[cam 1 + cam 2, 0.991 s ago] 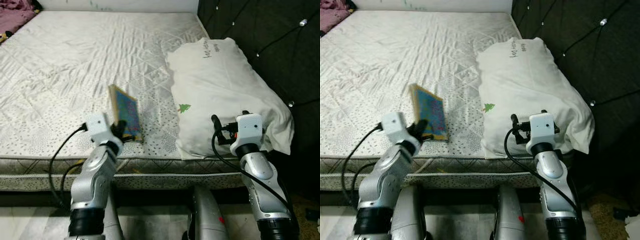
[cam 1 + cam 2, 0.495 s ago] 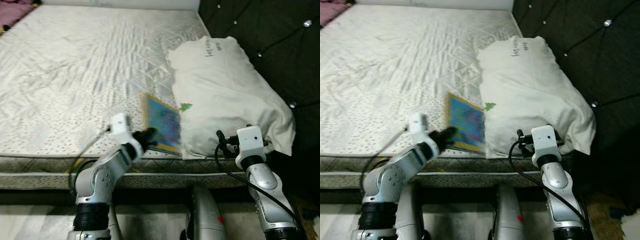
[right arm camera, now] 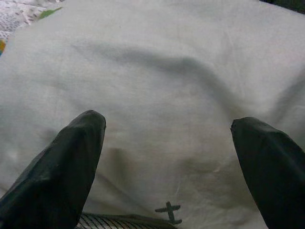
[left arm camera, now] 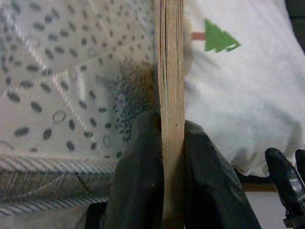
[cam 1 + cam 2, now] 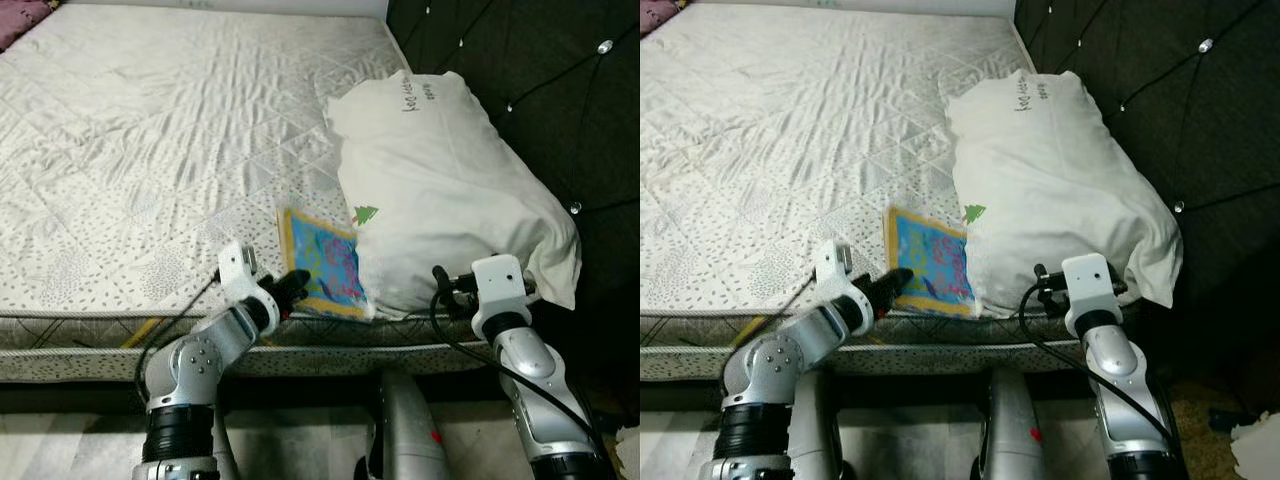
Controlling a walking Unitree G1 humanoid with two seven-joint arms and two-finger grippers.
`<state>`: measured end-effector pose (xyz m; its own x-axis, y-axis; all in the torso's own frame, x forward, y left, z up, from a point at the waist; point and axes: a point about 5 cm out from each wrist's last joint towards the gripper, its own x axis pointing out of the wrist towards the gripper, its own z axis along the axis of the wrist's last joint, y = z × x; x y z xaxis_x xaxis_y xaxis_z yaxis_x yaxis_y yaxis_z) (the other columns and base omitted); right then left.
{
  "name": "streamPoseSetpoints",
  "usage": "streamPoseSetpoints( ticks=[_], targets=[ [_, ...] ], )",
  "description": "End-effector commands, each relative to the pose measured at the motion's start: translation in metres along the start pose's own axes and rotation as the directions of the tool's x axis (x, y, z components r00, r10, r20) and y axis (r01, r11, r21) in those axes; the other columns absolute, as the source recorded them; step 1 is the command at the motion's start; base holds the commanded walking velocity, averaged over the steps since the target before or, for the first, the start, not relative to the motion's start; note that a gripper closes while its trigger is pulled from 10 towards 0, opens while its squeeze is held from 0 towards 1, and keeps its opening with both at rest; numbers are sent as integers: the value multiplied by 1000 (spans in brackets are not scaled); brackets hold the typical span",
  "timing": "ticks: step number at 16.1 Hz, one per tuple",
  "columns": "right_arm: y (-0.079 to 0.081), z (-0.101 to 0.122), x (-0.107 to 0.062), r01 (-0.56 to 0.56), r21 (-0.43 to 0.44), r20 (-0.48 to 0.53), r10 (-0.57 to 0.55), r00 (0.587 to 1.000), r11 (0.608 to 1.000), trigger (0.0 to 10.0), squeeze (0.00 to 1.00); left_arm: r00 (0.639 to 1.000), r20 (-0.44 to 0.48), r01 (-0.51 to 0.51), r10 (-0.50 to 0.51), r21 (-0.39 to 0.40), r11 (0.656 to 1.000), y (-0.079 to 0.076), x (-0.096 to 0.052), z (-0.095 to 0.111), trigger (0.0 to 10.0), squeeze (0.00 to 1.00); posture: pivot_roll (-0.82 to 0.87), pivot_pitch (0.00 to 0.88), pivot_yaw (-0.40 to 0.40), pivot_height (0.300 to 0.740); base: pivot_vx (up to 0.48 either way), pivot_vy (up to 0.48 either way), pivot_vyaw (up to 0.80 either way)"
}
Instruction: Clean up the room
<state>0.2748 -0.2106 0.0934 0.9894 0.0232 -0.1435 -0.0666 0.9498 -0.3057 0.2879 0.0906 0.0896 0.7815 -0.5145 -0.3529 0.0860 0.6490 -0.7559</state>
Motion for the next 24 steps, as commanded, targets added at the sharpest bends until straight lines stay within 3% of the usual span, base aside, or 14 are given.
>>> streamPoseSetpoints(
  ticks=[1,6,12,24],
  targets=[
    [-3,1,1,-9,-19,2,9,1000,1000,10000,0,997,-77,-6,4,-26,1000,0,9,-20,10000,0,-76,33,-90,525,0,0,0],
    [0,3,2,-29,-36,17,30,999,999,10000,0,995,-71,-69,69,-2,998,23,19,-2,10000,0,-89,37,-92,525,0,0,0],
    [-1,3,2,-28,-39,17,29,999,999,10000,0,989,-20,-142,144,79,987,45,17,22,10000,0,-87,45,-92,525,0,0,0],
    [-2,2,7,-32,-40,8,32,999,999,10000,0,980,56,-195,189,123,973,59,5,53,10000,0,-71,43,-92,525,0,0,0]
  ],
)
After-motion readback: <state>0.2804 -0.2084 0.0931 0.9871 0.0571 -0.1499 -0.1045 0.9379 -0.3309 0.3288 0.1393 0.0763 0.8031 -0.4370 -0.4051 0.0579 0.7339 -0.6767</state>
